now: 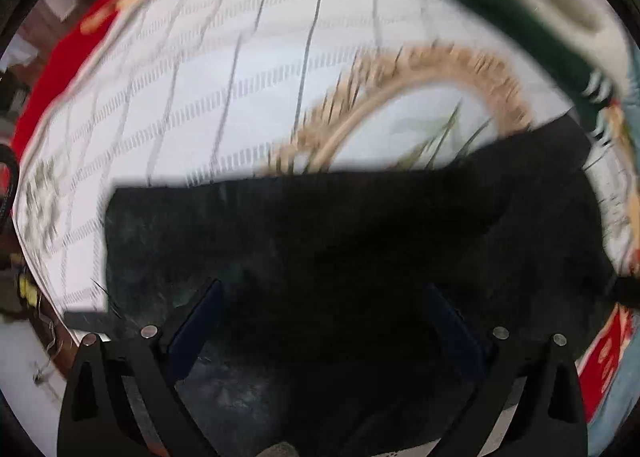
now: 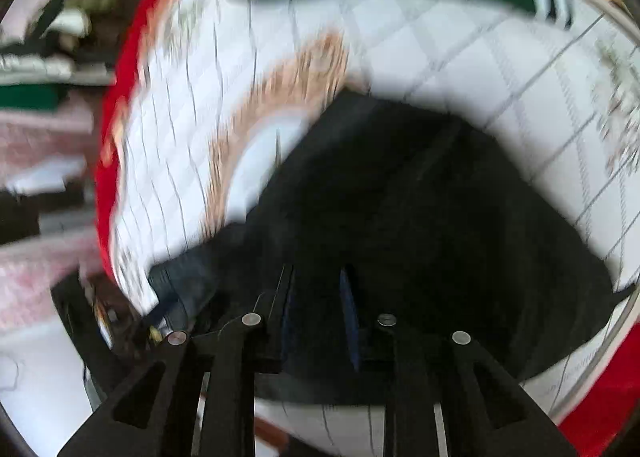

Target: Fold large clothes

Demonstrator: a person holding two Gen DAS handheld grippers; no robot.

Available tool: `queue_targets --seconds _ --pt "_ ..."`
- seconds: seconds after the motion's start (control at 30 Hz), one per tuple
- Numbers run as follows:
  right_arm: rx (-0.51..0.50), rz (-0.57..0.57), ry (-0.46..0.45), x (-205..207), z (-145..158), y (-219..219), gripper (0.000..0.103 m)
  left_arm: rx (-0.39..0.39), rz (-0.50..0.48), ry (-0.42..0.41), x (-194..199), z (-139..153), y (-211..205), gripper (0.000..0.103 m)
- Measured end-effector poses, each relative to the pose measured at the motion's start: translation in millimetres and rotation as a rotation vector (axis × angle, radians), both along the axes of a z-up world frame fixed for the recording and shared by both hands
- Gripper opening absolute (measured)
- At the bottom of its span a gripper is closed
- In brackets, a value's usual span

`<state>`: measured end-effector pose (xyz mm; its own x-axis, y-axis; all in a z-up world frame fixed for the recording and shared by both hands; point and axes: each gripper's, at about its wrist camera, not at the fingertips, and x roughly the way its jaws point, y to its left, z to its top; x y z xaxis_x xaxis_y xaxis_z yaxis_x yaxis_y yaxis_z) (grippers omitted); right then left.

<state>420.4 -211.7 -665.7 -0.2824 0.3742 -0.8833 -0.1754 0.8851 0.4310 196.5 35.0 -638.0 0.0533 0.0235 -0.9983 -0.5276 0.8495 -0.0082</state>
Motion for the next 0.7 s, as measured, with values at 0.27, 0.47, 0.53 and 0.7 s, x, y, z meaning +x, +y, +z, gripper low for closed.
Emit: queue_targets --seconds 0.27,0.47,0.53,0.7 --pt "-0.255 0.066 0.098 -15.1 -73.5 27.6 0.018 0.003 0.006 0.019 -7.9 -25.4 -4.0 0.103" --pt "-0.12 0.115 -0.013 -23.4 -25.8 12.0 0.03 0.015 0.016 -0.029 -20.9 15.7 -6.5 0.103" --pt "0.037 -0.04 -0.021 -28.3 1.6 -29.5 0.054 0.032 0.011 -0.061 -21.6 26.7 -10.1 0.103" --pt "0.058 -0.359 -0.139 -49.7 37.2 -152.8 0.06 0.046 -0.007 -0.042 -2.9 3.8 -21.5 0.103"
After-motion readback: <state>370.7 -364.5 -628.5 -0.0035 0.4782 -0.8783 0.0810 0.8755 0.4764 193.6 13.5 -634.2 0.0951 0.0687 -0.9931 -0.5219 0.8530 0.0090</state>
